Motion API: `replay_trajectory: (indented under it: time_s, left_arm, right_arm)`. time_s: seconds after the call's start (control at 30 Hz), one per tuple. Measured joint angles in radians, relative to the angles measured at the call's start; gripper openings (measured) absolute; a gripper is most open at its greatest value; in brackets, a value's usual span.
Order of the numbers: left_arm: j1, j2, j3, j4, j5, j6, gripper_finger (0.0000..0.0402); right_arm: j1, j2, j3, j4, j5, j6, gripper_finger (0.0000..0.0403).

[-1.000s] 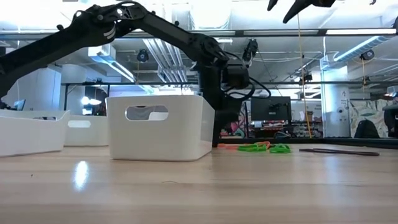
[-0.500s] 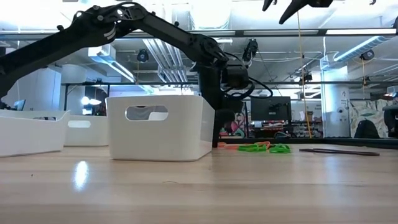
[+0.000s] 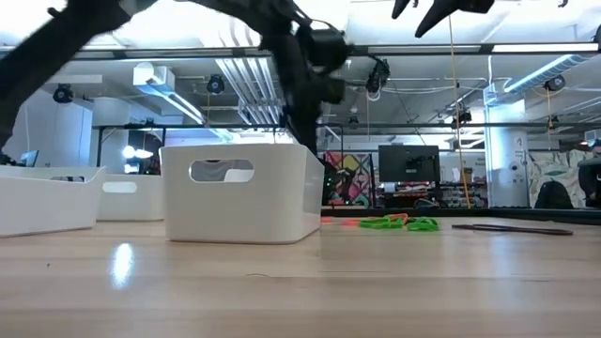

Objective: Sort rubber bands into baskets
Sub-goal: Put the orange rubber band into the bottom right white bin

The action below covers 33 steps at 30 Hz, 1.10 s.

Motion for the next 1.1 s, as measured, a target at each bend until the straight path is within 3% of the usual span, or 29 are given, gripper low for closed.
replay_trajectory:
  time_s: [0.13, 0.27, 0.43, 0.6, 0.87, 1.0, 1.1]
  left_arm:
    - [-0.011, -0.207, -0.207, 0.071, 0.037, -0.018, 0.0]
    - [-0.015, -0.345, -0.444, 0.247, 0.046, -0.073, 0.0]
    - [0.013, -0.403, -0.663, 0.48, 0.13, -0.088, 0.0001]
    - [0.051, -0.386, -0.847, 0.706, 0.141, 0.049, 0.0035]
    - [0.082, -0.385, -1.022, 1.073, 0.142, 0.252, 0.014]
    - [0.092, -0.361, -1.035, 1.139, 0.163, 0.257, 0.0186]
    - [0.111, -0.327, -0.985, 1.115, 0.202, 0.223, 0.0198]
  right_arm:
    - [0.0, 0.025, 0.0, 0.0, 0.0, -0.046, 0.0233]
    - [0.0, 0.065, 0.0, 0.0, -0.001, -0.058, 0.0233]
    - [0.013, 0.112, 0.0, 0.0, -0.02, -0.026, 0.0233]
    - [0.084, 0.146, 0.002, 0.001, -0.054, 0.037, 0.0233]
    - [0.211, 0.175, 0.002, -0.001, -0.005, 0.166, 0.0233]
    - [0.214, 0.177, 0.002, -0.001, -0.003, 0.192, 0.0233]
    - [0.21, 0.175, 0.002, -0.002, -0.001, 0.185, 0.0233]
